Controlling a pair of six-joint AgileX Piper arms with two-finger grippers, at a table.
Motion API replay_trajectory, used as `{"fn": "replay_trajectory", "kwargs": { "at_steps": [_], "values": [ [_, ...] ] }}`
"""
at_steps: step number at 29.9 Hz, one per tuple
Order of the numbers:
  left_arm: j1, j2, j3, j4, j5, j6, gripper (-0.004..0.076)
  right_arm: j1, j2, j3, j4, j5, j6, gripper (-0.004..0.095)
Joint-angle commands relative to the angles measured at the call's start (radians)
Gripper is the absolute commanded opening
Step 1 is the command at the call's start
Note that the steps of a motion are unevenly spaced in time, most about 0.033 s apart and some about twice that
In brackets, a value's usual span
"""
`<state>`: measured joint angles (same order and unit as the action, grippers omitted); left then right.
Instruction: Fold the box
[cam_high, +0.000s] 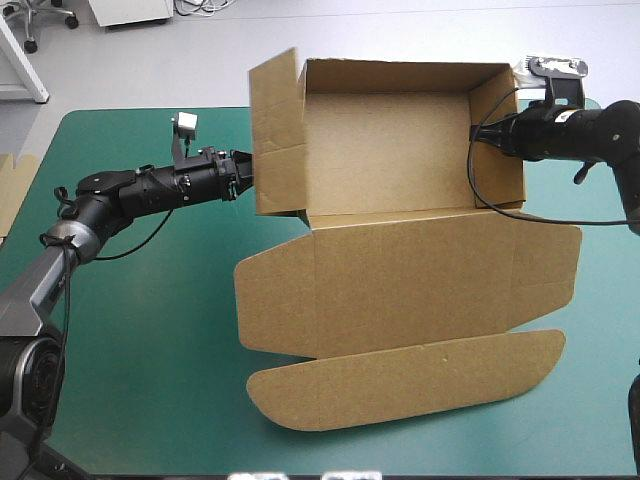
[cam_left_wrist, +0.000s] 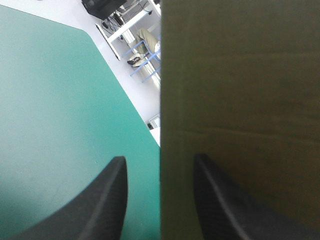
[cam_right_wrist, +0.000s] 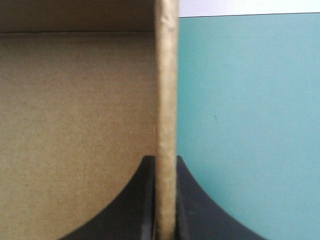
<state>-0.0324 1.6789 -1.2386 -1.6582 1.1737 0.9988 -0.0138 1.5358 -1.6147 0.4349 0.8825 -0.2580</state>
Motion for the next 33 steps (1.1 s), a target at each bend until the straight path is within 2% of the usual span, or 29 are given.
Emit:
{"fn": "replay_trajectory", "kwargs": {
  "at_steps": [1, 8, 13, 23, 33],
  "values": [
    [-0.039, -0.059, -0.03, -0.105, 0.128, -0.005, 0.0311, -0.005, -0.04, -0.031, 0.043, -0.06, 0.014, -0.0017],
    [-0.09, -0.058, -0.043, -0.127, 0.086, 0.006, 0.0311, -0.005, -0.04, -0.031, 0.043, -0.059, 0.014, -0.0017],
    [-0.101, -0.058, -0.124, -0.116, 0.084, -0.024, 0.0311, -0.005, -0.04, -0.031, 0.033, -0.058, 0.014, -0.0017],
    [-0.182, -0.058, -0.32, 0.177, -0.082, -0.168, 0.0311, -0.005, -0.04, -0.031, 0.033, -0.058, 0.025, -0.0017],
    [-0.191, -0.058, -0.372, 0.232, -0.098, -0.208, 0.0311, -0.005, -0.04, -0.031, 0.033, -0.058, 0.041, -0.0017]
  ]
}}
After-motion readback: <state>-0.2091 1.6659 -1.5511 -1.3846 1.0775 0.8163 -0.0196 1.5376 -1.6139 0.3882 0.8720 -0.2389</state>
